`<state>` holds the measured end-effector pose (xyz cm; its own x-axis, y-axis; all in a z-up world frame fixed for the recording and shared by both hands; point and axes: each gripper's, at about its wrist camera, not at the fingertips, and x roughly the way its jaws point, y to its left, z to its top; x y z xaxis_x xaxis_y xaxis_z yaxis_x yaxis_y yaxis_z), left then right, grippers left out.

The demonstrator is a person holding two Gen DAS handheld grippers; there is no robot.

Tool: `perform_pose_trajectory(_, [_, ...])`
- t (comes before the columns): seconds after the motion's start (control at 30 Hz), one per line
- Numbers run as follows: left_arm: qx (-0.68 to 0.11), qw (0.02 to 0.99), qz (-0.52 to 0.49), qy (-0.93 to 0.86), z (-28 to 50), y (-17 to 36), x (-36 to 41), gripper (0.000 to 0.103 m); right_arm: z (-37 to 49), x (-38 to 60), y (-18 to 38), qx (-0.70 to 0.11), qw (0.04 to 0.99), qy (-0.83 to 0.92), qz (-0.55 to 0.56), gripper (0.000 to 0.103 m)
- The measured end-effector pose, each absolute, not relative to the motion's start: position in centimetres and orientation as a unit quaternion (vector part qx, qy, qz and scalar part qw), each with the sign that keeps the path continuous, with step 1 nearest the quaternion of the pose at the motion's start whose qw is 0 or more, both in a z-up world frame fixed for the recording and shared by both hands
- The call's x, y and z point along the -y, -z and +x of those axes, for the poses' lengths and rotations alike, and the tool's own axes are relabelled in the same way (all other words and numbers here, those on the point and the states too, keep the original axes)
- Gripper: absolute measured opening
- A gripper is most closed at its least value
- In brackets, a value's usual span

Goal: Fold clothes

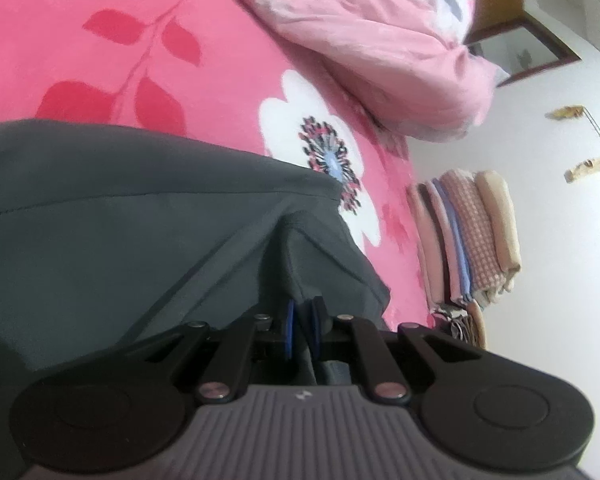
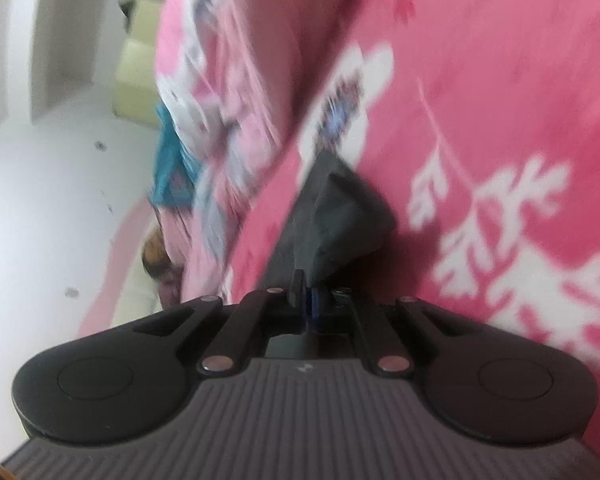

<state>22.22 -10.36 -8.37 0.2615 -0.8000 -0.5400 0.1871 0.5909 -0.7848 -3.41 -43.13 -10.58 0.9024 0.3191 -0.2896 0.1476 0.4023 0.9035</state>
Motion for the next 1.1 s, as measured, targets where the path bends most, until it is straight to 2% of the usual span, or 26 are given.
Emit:
perform_pose_trajectory(0.2, [-0.493, 0.734, -0.281, 0.373, 21.1, 7.0, 11.5, 0.009, -5.6, 42.2, 8.6, -0.184, 0.850, -0.024, 0.493, 0.001])
perform_pose_trajectory(0.33, [-0.478, 0.733, -0.253, 0.413, 19.3, 5.9, 12.8, 0.009, -5.7, 41.9, 8.1, -0.192, 0.890, 0.029, 0.413, 0.000])
perform_pose_trajectory(0.4, [-0.465, 0.733, -0.224, 0.443, 17.8, 5.0, 14.1, 0.009, -5.8, 42.3, 9.1, -0.203, 0.884, 0.043, 0.419, 0.000])
perform_pose_trajectory(0.53, [-0.429, 0.734, -0.125, 0.511, 13.6, 3.3, 17.7, 0.012, -6.7, 43.6, 12.1, -0.208, 0.847, 0.040, 0.487, 0.001])
perform_pose_trajectory(0.67, [-0.394, 0.718, 0.007, 0.574, 7.9, 3.0, 21.6, 0.026, -8.1, 44.7, 13.5, -0.190, 0.819, 0.035, 0.541, 0.002])
perform_pose_trajectory(0.8, [-0.357, 0.711, 0.126, 0.593, 2.4, 3.9, 23.5, 0.027, -8.5, 44.8, 13.8, -0.176, 0.810, 0.036, 0.559, 0.002])
perform_pose_trajectory(0.93, [-0.376, 0.715, 0.109, 0.579, 0.7, 4.5, 21.2, 0.030, -9.2, 45.2, 14.1, -0.155, 0.801, 0.039, 0.577, 0.004])
perform_pose_trajectory(1.1, [-0.429, 0.751, 0.004, 0.501, 0.3, 5.1, 12.9, 0.034, -10.6, 46.2, 14.7, -0.112, 0.790, 0.052, 0.601, 0.006])
